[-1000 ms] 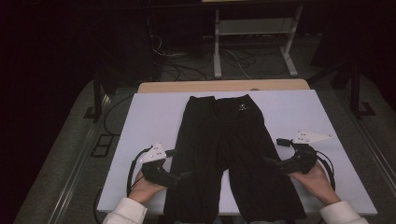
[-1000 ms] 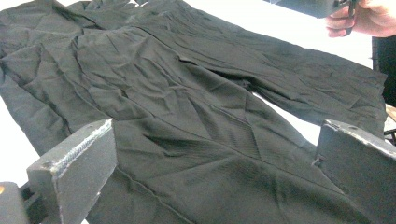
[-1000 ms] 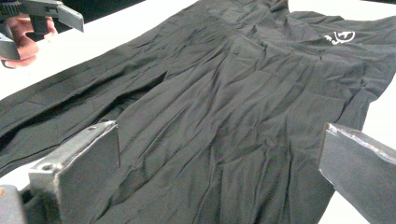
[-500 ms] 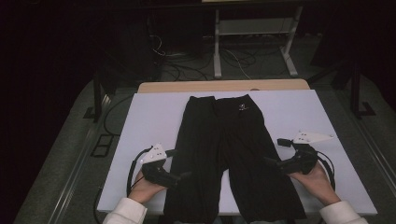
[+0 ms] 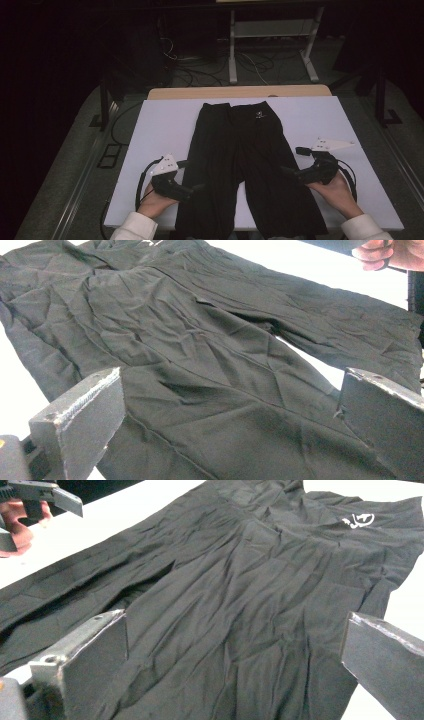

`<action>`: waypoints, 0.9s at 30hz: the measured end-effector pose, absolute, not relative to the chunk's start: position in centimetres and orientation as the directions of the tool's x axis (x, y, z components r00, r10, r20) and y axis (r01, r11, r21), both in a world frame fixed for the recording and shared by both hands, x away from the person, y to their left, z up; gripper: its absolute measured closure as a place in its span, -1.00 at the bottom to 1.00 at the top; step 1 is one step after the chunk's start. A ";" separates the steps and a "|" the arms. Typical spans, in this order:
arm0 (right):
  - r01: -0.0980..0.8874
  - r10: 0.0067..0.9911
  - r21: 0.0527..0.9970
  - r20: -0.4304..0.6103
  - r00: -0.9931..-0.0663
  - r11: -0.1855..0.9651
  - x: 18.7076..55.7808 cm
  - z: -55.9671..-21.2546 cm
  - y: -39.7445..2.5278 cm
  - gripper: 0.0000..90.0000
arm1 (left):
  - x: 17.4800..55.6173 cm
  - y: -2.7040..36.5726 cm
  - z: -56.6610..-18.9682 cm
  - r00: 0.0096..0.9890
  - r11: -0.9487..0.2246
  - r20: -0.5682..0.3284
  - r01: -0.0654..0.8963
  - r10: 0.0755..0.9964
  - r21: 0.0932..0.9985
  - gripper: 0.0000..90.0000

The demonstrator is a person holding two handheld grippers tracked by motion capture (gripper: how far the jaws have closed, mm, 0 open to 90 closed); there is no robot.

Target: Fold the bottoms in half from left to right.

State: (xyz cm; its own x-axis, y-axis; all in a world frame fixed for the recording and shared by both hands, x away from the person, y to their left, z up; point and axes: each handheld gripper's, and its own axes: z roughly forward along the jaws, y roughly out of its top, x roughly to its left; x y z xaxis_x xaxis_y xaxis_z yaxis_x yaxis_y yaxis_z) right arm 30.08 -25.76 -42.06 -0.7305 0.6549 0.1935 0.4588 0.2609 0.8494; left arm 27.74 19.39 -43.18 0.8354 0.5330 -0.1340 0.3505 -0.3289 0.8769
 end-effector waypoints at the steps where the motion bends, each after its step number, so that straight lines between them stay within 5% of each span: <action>1: 0.457 0.654 0.850 0.191 -0.732 0.264 30.1 -41.9 -25.7 -1.00 | 27.7 19.4 -43.2 0.834 -0.329 -0.135 0.353 0.534 0.876 -1.00; 27: 0.435 0.648 0.856 0.166 -0.743 0.280 32.2 -39.1 -24.5 -1.00 | 27.8 19.5 -43.3 0.830 -0.327 -0.133 0.354 0.541 0.876 -1.00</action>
